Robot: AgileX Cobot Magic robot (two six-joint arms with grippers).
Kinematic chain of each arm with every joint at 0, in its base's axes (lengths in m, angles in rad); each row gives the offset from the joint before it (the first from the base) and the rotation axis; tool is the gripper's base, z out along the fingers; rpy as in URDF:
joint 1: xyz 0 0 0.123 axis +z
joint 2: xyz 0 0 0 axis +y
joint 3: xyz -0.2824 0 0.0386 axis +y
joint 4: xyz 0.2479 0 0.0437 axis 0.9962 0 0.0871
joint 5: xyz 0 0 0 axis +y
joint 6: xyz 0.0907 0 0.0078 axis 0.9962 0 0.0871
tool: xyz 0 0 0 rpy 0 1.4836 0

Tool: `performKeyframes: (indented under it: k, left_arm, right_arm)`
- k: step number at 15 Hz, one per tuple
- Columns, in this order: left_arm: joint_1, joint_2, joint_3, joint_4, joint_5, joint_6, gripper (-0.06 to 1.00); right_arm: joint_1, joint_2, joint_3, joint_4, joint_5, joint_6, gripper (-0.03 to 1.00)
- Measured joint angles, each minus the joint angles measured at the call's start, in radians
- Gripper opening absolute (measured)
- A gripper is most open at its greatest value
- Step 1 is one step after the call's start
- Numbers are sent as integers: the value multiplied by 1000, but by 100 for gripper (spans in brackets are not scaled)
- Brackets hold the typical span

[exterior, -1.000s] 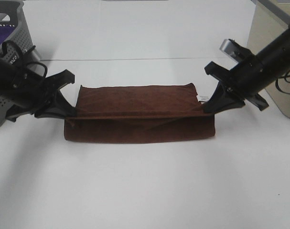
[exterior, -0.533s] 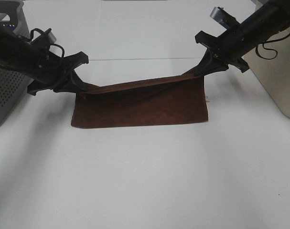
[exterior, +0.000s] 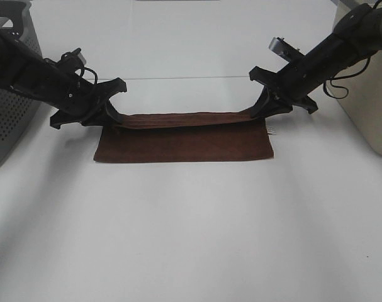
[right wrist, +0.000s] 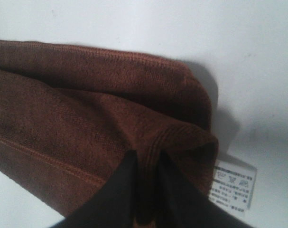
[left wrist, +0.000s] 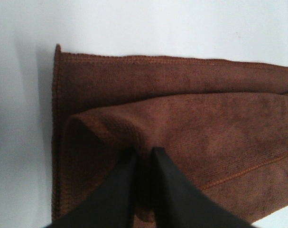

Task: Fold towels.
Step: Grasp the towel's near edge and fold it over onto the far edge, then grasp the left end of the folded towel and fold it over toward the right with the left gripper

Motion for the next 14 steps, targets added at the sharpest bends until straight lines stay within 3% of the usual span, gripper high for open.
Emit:
performKeyframes:
  k: [2,3,5,7,9,11,14]
  left_arm:
    - [-11,0,-2,-11,-29,0,31]
    - [-13,0,-2,-17,-31,0,55]
    - [-13,0,-2,-21,-31,0,73]
    - [-10,-11,-2,23,-21,0,81]
    - [-4,-28,-2,58,-11,-6,81]
    - [14,-37,-2,106,25,-68,78]
    - [38,-17,-2,211,90,-168,76]
  right_arm:
    - [0,0,0,0,-1,0,53]
    - [0,0,0,0,2,0,69]
    - [0,0,0,0,24,0,85]
    - [0,-32,0,-47,63,10,90]
    - [0,-80,0,-133,106,75,91]
    - [0,-100,-3,-189,180,119,91]
    - [0,-100,-3,-209,219,131,91]
